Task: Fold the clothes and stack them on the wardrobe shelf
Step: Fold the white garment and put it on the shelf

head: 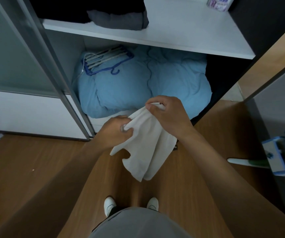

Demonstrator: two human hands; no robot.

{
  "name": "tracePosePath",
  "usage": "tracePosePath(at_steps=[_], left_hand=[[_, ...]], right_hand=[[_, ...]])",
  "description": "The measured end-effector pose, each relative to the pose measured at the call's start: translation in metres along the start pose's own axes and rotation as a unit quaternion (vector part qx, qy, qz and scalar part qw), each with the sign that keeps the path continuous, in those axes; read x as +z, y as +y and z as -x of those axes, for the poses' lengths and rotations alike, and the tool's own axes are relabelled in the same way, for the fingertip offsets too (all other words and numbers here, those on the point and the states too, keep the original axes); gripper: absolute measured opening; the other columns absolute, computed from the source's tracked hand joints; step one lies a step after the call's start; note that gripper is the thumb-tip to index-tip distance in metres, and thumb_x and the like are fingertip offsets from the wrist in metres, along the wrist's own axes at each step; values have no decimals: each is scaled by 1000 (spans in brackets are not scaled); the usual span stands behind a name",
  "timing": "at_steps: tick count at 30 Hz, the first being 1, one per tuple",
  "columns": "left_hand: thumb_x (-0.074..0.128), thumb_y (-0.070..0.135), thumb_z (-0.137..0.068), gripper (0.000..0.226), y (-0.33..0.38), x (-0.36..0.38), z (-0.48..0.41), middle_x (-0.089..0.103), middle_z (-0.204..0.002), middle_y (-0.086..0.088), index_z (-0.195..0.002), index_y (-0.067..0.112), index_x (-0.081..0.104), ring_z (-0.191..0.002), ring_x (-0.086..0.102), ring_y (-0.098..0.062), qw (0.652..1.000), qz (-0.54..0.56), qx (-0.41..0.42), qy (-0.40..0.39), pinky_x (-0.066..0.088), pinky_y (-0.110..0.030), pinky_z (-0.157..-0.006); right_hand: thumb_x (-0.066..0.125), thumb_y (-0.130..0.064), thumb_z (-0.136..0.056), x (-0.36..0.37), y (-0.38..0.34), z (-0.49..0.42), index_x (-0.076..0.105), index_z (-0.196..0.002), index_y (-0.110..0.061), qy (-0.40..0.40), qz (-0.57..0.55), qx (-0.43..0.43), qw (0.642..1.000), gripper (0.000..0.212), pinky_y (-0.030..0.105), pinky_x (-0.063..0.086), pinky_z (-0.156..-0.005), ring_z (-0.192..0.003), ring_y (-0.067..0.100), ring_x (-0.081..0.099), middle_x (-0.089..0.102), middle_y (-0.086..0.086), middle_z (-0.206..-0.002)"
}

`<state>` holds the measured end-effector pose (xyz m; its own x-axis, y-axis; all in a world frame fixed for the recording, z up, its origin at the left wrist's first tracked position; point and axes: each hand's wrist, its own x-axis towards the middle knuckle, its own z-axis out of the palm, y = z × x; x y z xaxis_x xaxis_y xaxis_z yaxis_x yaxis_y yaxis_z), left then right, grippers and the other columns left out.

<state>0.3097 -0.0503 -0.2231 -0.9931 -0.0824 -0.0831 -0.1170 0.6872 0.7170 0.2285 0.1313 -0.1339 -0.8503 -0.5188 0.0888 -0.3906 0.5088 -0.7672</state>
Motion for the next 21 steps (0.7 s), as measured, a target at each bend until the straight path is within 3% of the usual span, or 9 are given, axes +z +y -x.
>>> tracePosePath(at_steps=[3, 6, 8, 13, 17, 19, 21], left_hand=[[55, 31, -80, 27, -17, 10, 2, 66, -96, -9, -93, 11, 67, -92, 62, -29, 999, -10, -42, -31, 51, -41, -82], [60, 3, -89, 9, -35, 20, 5, 67, -94, -18, -94, 0, 68, -86, 60, -28, 997, 11, -69, -28, 40, -29, -73], [61, -7, -88, 12, -43, 20, 6, 66, -92, -17, -94, -1, 70, -83, 60, -26, 997, 39, -63, -6, 41, -28, -71], [66, 7, -92, 15, -44, 5, 1, 65, -98, 1, -106, 10, 72, -84, 58, -4, 985, 108, -92, 99, 39, 0, -69], [69, 14, -91, 15, -46, -12, -10, 69, -103, 0, -105, 10, 75, -94, 60, -14, 986, 72, -94, 120, 41, -14, -79], [68, 12, -91, 16, -48, -20, -13, 67, -105, -1, -105, 12, 75, -95, 58, -16, 989, 44, -90, 110, 39, -20, -83], [67, 10, -92, 16, -47, -26, -14, 63, -104, 0, -106, 13, 73, -92, 54, -14, 992, 15, -77, 101, 35, -17, -81]], right_hand=[[65, -19, -94, 1, -1, 5, 76, -101, -17, -13, -43, -2, 999, 13, 5, 44, -83, -90, -8, 63, 69, -17, -93], [66, -17, -94, 1, 1, 10, 77, -101, -16, -34, -57, -13, 998, 13, 1, 41, -82, -89, -16, 60, 68, -22, -92], [67, -18, -94, -2, 4, 12, 76, -101, -17, -61, -63, -18, 996, 12, 2, 42, -83, -92, -15, 61, 68, -23, -94], [73, -30, -89, -17, 25, 13, 77, -105, -20, -110, -62, 30, 992, 19, 13, 46, -88, -98, -4, 65, 73, -15, -104], [81, -45, -78, -27, 41, 14, 68, -123, -26, -192, 34, 71, 978, 51, 10, 42, -89, -107, -1, 58, 65, -17, -119], [79, -40, -82, -30, 45, 14, 67, -124, -24, -191, 72, 57, 977, 46, 10, 42, -85, -106, 1, 57, 65, -14, -118], [72, -34, -90, -32, 46, 13, 71, -115, -21, -145, 71, 46, 986, 28, 26, 47, -88, -102, 9, 60, 69, -8, -111]])
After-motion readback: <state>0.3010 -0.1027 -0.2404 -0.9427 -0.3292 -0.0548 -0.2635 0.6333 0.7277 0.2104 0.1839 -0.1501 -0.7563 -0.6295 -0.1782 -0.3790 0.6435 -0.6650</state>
